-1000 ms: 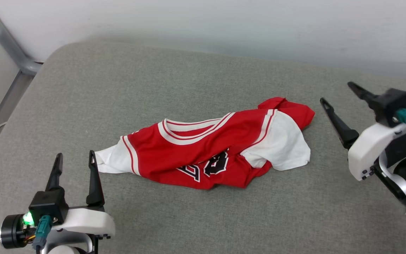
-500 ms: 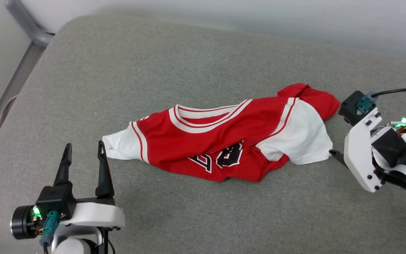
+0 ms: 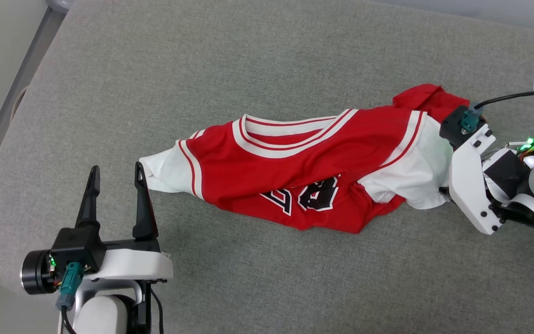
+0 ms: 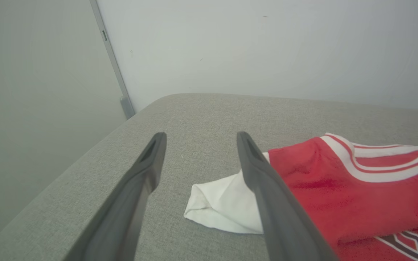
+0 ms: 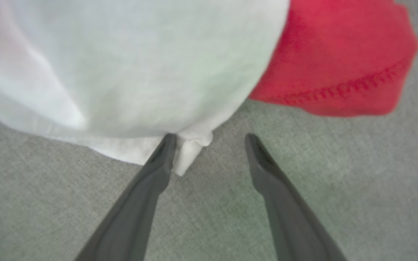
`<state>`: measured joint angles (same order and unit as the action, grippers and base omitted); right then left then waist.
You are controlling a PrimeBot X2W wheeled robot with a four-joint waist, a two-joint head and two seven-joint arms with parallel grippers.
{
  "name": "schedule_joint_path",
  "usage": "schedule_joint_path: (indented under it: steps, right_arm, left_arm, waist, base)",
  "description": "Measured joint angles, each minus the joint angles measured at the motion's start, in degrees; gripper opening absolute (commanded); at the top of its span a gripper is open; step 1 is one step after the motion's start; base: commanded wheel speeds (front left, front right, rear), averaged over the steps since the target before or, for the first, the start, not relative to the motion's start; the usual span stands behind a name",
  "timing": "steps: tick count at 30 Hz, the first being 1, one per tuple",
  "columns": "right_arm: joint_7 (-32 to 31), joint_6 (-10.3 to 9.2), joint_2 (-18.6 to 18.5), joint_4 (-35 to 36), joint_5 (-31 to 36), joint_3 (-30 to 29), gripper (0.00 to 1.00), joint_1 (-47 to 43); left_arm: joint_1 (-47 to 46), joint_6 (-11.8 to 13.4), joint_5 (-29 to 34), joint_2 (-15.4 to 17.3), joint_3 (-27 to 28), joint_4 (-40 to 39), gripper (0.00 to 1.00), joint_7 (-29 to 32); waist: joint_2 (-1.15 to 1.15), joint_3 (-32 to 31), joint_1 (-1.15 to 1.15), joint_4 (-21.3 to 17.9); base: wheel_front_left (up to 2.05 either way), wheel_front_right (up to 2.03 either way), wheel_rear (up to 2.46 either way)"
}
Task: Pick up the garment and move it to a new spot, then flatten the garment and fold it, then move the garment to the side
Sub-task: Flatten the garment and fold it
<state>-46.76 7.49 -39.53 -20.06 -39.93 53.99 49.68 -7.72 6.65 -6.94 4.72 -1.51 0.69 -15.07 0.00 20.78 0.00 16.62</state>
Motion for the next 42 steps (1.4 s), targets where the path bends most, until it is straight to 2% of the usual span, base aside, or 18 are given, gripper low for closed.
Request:
schedule_joint_path:
  steps: [4,5,12,19,24,30,37,42]
  right_arm:
    - [0.3,-0.15,-0.7,-0.5,-1.7,3.4,1.0,1.8]
    - [1.1,-0.42,-1.0,-0.5,-3.2,5.6,0.0,2.9]
    - [7.5,-0.08,-0.8,-1.0,-6.5,9.3,0.0,2.6]
    - [17.4,0.03,-3.3,3.2,-10.4,7.5,0.0,-2.3]
    - [22.0,0.03,-7.2,7.0,-12.7,2.3,0.0,-8.1]
    - [25.3,0.03,-10.4,7.9,-15.8,-6.5,0.0,-17.2]
    - [26.1,0.03,-11.6,2.2,-17.5,-16.2,0.0,-26.9]
    - [25.5,0.03,-10.2,-4.1,-18.1,-21.7,0.0,-30.7]
  left_arm:
    - [-0.7,-0.6,0.8,-0.6,0.8,0.1,1.0,0.0]
    - [-0.8,-1.1,1.3,-1.0,1.5,0.3,1.0,0.0]
    - [-0.2,-1.9,2.6,-1.4,2.8,1.3,1.0,0.0]
    - [2.4,-3.0,3.7,-1.4,4.5,1.8,1.0,0.0]
    - [4.0,-3.5,4.2,-1.3,5.5,2.0,1.0,0.0]
    - [5.4,-4.1,4.6,-1.2,6.2,2.2,1.0,0.0]
    - [5.9,-4.6,4.8,-1.2,6.8,2.5,1.0,0.0]
    - [5.9,-5.1,5.1,-1.2,6.8,2.6,1.0,0.0]
  waist:
    - [0.0,0.9,-0.01,0.2]
    - [0.0,0.8,-0.01,-0.1]
    - [0.0,-1.8,0.0,-1.3]
    - [0.0,-6.1,0.0,-3.3]
    - [0.0,-8.7,0.0,-5.2]
    - [0.0,-10.8,0.0,-7.4]
    - [0.0,-11.7,0.0,-8.8]
    - [0.0,-11.2,0.0,-8.8]
  base:
    - [0.0,0.0,0.0]
    - [0.0,0.0,0.0]
    - [0.0,0.0,0.0]
    - [0.0,0.0,0.0]
    - [0.0,0.0,0.0]
    - [0.0,0.0,0.0]
    - [0.0,0.0,0.0]
    - [0.0,0.0,0.0]
